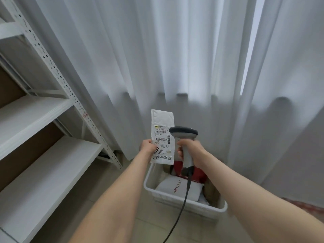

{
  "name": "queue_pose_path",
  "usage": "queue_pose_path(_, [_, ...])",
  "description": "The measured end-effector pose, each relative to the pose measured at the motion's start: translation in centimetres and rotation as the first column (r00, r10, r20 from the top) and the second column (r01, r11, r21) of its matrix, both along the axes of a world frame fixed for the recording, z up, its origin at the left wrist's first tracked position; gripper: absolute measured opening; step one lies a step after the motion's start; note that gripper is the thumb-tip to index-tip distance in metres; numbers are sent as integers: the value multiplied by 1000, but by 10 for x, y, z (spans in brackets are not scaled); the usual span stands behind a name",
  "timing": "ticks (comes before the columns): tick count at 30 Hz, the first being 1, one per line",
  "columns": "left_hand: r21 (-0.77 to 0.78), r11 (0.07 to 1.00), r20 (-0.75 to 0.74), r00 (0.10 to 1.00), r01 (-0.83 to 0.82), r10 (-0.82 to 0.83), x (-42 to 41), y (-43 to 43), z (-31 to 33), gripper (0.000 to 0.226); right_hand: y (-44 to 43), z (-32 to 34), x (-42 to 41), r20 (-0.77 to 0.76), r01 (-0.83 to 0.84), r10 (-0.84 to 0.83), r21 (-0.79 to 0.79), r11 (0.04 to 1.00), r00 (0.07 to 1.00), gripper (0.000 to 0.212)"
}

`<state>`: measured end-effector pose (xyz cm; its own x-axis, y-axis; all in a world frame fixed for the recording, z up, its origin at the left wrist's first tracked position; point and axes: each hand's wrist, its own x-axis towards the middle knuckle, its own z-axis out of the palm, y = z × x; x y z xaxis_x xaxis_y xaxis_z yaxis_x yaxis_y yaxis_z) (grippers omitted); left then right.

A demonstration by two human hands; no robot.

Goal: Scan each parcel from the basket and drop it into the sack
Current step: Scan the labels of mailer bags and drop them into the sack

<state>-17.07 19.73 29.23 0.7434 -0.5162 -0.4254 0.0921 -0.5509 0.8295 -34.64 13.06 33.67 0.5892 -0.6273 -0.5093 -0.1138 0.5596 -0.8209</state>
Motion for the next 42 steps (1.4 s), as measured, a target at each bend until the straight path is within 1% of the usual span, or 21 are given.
queue_pose_path(8, [23, 999, 3, 999, 37, -37, -3, 14, 5, 22, 29, 17, 8, -33, 14, -14, 7, 1000, 999, 7])
queue_pose_path(12, [33, 998, 5, 999, 52, -52, 3, 20, 6, 23, 37, 23, 7, -69, 17, -18, -26, 1000, 997, 4])
queue_pose_path(19, [36, 997, 28, 997, 64, -65, 7, 32, 12, 23, 48, 30, 8, -74, -3, -2, -68, 998, 997, 3])
queue_pose_path(21, [34, 997, 25, 997, 71, -72, 10, 35, 14, 25, 52, 30, 11, -61, 11, -16, -71, 997, 998, 4])
queue_pose_path(24, [5, 996, 23, 996, 91, -91, 17, 39, 16, 24, 57, 29, 16, -31, 75, -77, -78, 994, 997, 5])
queue_pose_path(26, [-32, 994, 1, 994, 106, -106, 23, 46, 18, 18, 59, 25, 21, -11, 154, -155, -62, 986, 988, 8])
queue_pose_path(28, [-93, 991, -28, 995, 97, -100, 32, 55, 19, 8, 61, 18, 26, 5, 255, -255, -14, 967, 967, 11])
queue_pose_path(31, [-180, 981, -86, 992, 74, -91, 41, 67, 23, 22, 66, 8, 37, 37, 351, -355, 76, 933, 934, 15])
queue_pose_path(34, [-244, 967, -174, 978, 69, -114, 43, 78, 26, 27, 78, -1, 52, 25, 363, -370, 139, 921, 929, 13])
queue_pose_path(37, [-241, 969, -246, 961, 63, -123, 48, 93, 21, 33, 96, -11, 69, 9, 321, -328, 187, 928, 944, 9])
queue_pose_path(39, [-232, 970, -298, 944, 70, -140, 52, 108, 17, 35, 111, -17, 80, -10, 308, -312, 189, 932, 950, 10])
queue_pose_path(42, [-190, 974, -311, 934, 120, -176, 55, 137, 20, 31, 127, -25, 91, -75, 314, -307, 131, 940, 949, 8])
